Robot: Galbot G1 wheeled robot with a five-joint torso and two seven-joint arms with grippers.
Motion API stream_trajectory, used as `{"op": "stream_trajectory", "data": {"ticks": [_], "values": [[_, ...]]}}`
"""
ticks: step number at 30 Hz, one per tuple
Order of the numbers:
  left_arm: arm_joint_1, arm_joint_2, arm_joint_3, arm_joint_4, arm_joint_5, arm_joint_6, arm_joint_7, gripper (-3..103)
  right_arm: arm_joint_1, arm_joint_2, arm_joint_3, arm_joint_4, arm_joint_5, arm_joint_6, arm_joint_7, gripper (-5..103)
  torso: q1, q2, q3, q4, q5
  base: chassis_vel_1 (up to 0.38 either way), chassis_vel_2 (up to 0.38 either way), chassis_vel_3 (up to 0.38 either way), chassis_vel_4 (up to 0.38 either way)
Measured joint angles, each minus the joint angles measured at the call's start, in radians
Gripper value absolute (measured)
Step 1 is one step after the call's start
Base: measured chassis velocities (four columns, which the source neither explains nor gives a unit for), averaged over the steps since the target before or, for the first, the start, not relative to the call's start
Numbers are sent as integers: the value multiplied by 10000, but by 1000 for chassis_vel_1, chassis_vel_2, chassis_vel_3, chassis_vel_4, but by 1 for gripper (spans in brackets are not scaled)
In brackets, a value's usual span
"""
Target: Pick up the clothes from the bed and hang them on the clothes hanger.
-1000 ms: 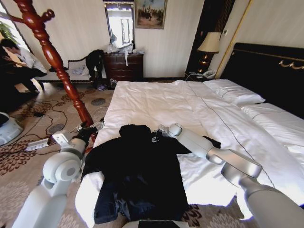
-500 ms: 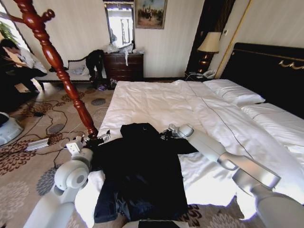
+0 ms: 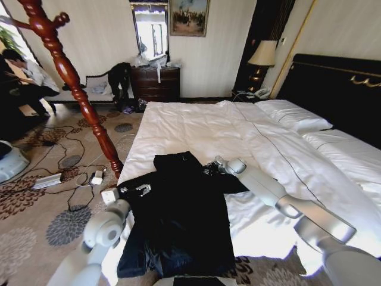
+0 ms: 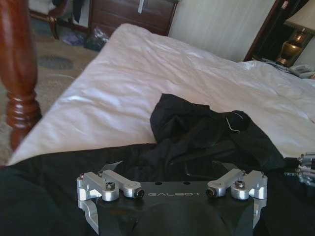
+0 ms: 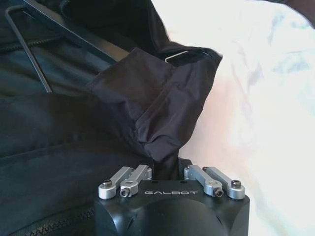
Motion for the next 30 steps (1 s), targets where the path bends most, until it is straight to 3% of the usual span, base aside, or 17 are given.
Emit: {"op": "stream_trajectory", "data": {"ticks": [4, 11, 14, 20, 27, 30], "values": [[-1766, -343, 891, 1566, -376, 26, 13, 100, -212, 14, 142, 115, -3, 21, 305, 22, 0, 0, 0, 3, 0, 0, 0, 0, 0], [-3856, -1034, 1678, 3459, -667, 29, 17, 100, -319, -59, 204, 117, -5, 117, 388, 22, 2, 0, 0, 4, 3, 0, 0, 0, 0], [-4968, -1799, 1981, 4590, -920, 47, -33, 100, -322, -82, 188, 162, -12, 142, 395, 22, 2, 0, 1, 1, 2, 0, 0, 0, 0], [-5733, -2733, 2350, 5754, -628, 50, -47, 100, -307, -4, 60, 319, -44, 146, 422, 22, 3, -1, 1, 2, 2, 0, 0, 0, 0], [-6042, -3291, 2402, 6294, -436, 50, -97, 103, -249, -38, -65, 537, -1, 161, 427, 22, 4, -1, 1, 3, 2, 0, 0, 0, 0], [-5926, -3399, 2175, 6347, -384, 48, -183, 89, -247, -66, -67, 547, 2, 237, 417, 22, 3, 0, 0, 4, 2, 0, 0, 0, 0]]}}
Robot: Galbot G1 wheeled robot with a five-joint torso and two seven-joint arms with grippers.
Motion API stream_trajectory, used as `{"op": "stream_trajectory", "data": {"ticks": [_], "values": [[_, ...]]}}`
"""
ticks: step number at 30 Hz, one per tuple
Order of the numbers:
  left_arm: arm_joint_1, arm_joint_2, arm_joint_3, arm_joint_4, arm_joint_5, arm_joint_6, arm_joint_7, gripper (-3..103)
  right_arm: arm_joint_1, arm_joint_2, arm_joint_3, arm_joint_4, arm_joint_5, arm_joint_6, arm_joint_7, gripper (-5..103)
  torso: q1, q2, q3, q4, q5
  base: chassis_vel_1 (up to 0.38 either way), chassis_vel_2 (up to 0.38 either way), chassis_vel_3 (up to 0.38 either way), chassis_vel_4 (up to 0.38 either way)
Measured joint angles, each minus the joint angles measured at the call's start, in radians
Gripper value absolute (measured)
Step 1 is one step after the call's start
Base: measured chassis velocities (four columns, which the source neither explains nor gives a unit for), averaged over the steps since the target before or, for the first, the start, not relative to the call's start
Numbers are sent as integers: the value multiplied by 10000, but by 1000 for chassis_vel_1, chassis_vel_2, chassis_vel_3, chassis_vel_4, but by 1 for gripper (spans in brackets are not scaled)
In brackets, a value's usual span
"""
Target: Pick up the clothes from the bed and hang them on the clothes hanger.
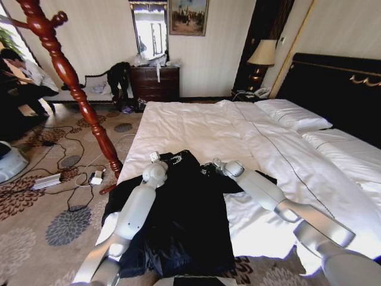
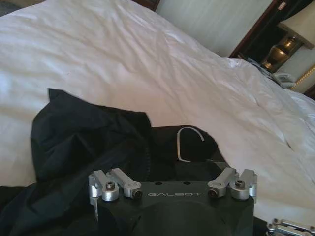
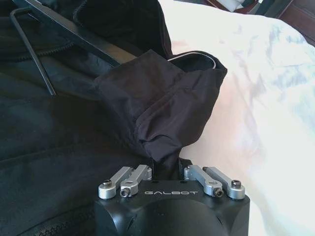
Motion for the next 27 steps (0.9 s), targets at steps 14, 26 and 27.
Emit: {"op": "stream_trajectory", "data": {"ticks": [14, 26, 27], "values": [[618, 291, -715, -68, 126, -184, 349, 41, -19, -163, 4, 253, 215, 171, -52, 22, -1, 0, -1, -2, -2, 0, 0, 0, 0], [1573, 1206, -1265, -665, 79, -357, 575, 2, -5, -241, 26, 323, 268, 210, 17, 22, -2, 0, 0, 0, -3, 0, 0, 0, 0], [1657, 1296, -1326, -762, 79, -393, 587, 0, -4, -258, 17, 339, 272, 211, 49, 22, -2, 1, -1, -2, -3, 0, 0, 0, 0]]}}
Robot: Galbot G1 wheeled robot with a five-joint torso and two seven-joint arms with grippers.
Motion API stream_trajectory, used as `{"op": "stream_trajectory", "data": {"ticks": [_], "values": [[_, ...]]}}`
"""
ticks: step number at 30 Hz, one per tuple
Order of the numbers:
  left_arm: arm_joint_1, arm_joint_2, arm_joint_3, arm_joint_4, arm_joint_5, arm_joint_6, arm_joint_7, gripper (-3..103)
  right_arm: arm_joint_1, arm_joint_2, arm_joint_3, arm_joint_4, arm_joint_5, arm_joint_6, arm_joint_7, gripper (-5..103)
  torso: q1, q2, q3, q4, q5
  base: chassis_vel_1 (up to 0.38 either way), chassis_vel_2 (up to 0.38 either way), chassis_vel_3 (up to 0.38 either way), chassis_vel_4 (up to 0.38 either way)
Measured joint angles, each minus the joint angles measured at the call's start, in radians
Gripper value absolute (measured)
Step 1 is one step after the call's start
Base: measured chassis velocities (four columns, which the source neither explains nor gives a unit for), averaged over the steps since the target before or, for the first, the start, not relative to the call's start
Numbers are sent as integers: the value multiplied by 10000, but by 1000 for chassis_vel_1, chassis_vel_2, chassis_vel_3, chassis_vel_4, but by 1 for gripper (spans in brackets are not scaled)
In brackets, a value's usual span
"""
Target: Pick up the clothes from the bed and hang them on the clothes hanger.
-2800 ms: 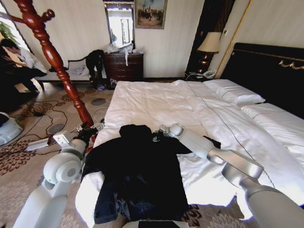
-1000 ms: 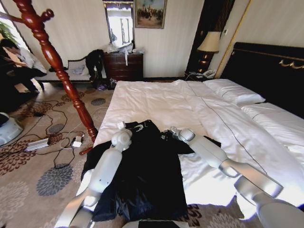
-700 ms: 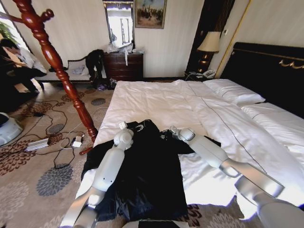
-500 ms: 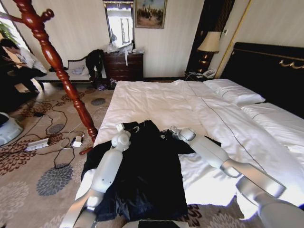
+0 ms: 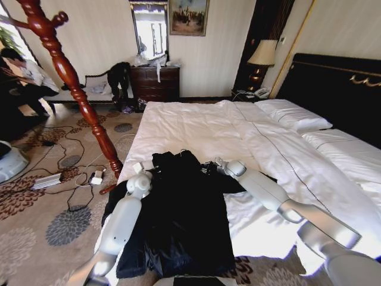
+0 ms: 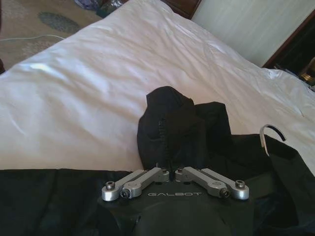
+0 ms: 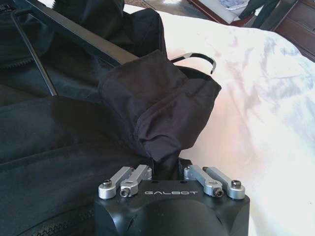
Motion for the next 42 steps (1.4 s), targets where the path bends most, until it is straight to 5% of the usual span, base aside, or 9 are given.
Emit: {"op": "stream_trajectory", "data": {"ticks": [8, 19, 27, 42], "values": [[691, 829, -157, -755, -65, -114, -25, 0, -46, -132, 89, 36, 21, 1, 205, 22, 0, 0, 0, 1, 0, 0, 0, 0, 0], [2167, 2426, 116, -3801, -432, 328, -175, 0, -563, -141, 333, 114, -204, -178, 881, 22, -2, 1, -1, 0, 2, 0, 0, 0, 0], [1569, 2204, 808, -4043, -998, 250, -162, 0, -377, 88, 141, -141, -192, -210, 1248, 22, -1, 0, 0, 0, 1, 0, 0, 0, 0], [202, 291, 3081, -2803, -509, -470, 457, 0, -283, 653, -251, -49, 69, -622, 1995, 22, 1, 0, 1, -1, 2, 0, 0, 0, 0]]}}
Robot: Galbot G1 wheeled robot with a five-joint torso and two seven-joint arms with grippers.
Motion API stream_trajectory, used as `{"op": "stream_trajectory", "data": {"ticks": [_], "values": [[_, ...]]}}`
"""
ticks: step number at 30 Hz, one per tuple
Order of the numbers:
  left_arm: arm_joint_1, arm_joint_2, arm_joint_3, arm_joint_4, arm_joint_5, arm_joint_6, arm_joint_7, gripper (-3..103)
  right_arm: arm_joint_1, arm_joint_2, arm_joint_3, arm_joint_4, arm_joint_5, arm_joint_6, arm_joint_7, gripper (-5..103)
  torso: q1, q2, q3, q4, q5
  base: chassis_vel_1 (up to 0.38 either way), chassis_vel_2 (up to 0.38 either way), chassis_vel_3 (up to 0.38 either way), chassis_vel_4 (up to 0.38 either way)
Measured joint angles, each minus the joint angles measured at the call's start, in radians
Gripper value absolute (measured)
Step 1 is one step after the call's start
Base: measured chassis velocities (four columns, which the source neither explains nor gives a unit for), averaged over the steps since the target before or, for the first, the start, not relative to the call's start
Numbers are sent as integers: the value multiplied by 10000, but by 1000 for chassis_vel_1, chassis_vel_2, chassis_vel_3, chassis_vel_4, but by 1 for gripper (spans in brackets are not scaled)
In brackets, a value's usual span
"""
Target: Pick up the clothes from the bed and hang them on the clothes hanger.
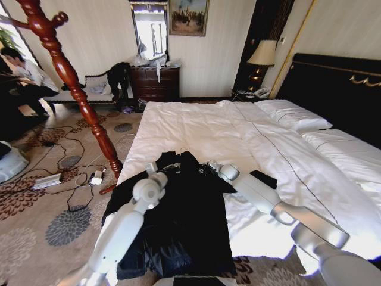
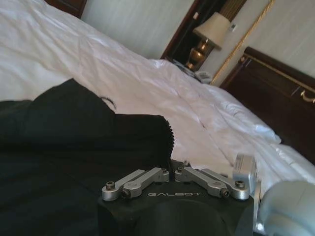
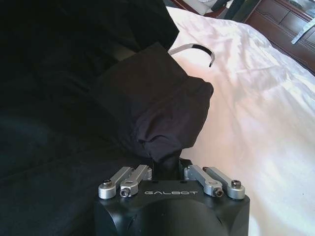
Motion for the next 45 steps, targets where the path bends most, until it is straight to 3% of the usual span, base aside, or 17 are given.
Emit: {"op": "stream_trajectory", "data": {"ticks": [12, 20, 23, 25, 27, 28, 32, 33, 35, 37, 40, 42, 45], "values": [[355, -541, 758, 875, 610, -126, -18, 0, -220, 90, 82, 153, 385, 24, 222, 22, 0, 0, -1, 1, -1, 0, 0, 0, 0], [1010, -13, 781, 430, 940, -429, 96, 0, -542, 66, 208, 217, 322, 66, 322, 22, -1, 0, -1, 5, -1, 0, 0, 0, 0], [1325, 318, 421, -168, 1301, -863, 374, 16, -647, 84, 248, 195, 223, 69, 342, 22, -1, 0, -1, 5, 0, 0, 0, 0, 0], [1427, 518, 316, -504, 1387, -945, 433, 16, -703, 83, 285, 194, 183, 69, 343, 22, 0, 0, -1, 5, 3, 0, 0, 0, 0], [1664, 1126, 87, -1411, 1493, -993, 585, 27, -793, 59, 376, 204, 131, 73, 342, 22, -1, 0, -2, 5, 1, 0, 0, 0, 0], [1664, 1126, 87, -1411, 1493, -993, 585, 27, -793, 59, 376, 204, 131, 73, 342, 22, -1, 0, -2, 5, 1, 0, 0, 0, 0], [1617, 2000, -972, -2103, 908, -914, 630, 48, -855, 32, 491, 139, 19, 122, 310, 22, -3, 1, -2, 7, 0, 0, 0, 0, 0], [1617, 2000, -972, -2103, 908, -914, 630, 48, -855, 32, 491, 139, 19, 122, 310, 22, -3, 1, -2, 7, 0, 0, 0, 0, 0], [1087, 2223, -1560, -1455, 634, -253, 65, 59, -871, 41, 513, 124, -27, 144, 306, 22, -2, 0, -1, 1, -1, 0, 0, 0, 0], [893, 2312, -1713, -1140, 683, 47, -48, 59, -883, 42, 520, 126, -49, 154, 306, 22, 0, 0, 0, -1, -2, 0, 0, 0, 0], [361, 2650, -1782, 63, 1340, 1228, -424, 76, -919, 55, 527, 156, -165, 180, 323, 22, 1, -1, 0, 0, -2, 0, 0, 0, 0], [316, 2679, -1697, 351, 1470, 1442, -458, 81, -928, 57, 527, 187, -185, 180, 329, 22, 1, -1, 1, 0, -4, 0, 0, 0, 0], [226, 2593, -1592, 958, 1677, 1714, -516, 97, -948, 22, 519, 303, -198, 176, 334, 22, 2, -1, 1, 0, -3, 0, 0, 0, 0]]}}
